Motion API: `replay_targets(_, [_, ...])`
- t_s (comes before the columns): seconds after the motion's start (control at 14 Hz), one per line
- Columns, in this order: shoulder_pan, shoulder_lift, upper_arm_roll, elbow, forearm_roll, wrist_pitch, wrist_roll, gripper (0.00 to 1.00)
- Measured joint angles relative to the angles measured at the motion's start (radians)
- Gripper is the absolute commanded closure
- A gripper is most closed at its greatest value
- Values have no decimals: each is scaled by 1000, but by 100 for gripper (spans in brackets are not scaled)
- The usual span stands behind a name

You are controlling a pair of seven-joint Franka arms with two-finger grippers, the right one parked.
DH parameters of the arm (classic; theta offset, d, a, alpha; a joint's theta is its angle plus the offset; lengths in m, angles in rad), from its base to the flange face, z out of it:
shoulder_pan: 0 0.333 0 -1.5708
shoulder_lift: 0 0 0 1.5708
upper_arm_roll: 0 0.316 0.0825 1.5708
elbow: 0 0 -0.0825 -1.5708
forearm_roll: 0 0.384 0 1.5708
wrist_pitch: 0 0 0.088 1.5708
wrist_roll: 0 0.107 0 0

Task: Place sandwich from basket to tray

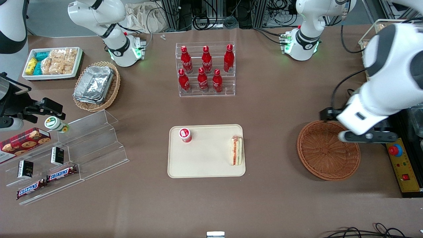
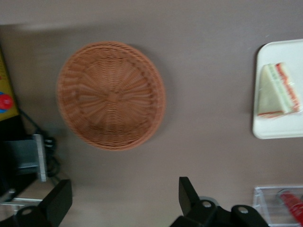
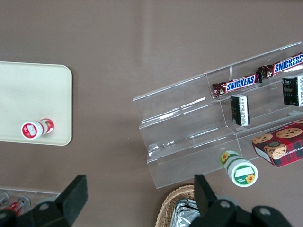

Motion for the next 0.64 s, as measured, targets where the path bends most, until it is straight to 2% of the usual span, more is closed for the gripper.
replay_targets(0.14, [-1, -44, 110, -30, -58, -1, 127, 0])
replay_targets(0.29, [-3, -114, 184, -83, -79, -3, 194, 0])
replay_targets(0.5, [-15, -235, 193, -187, -83, -4, 200, 0])
replay_targets(0.64, [-27, -260, 180, -214, -83, -4, 170, 0])
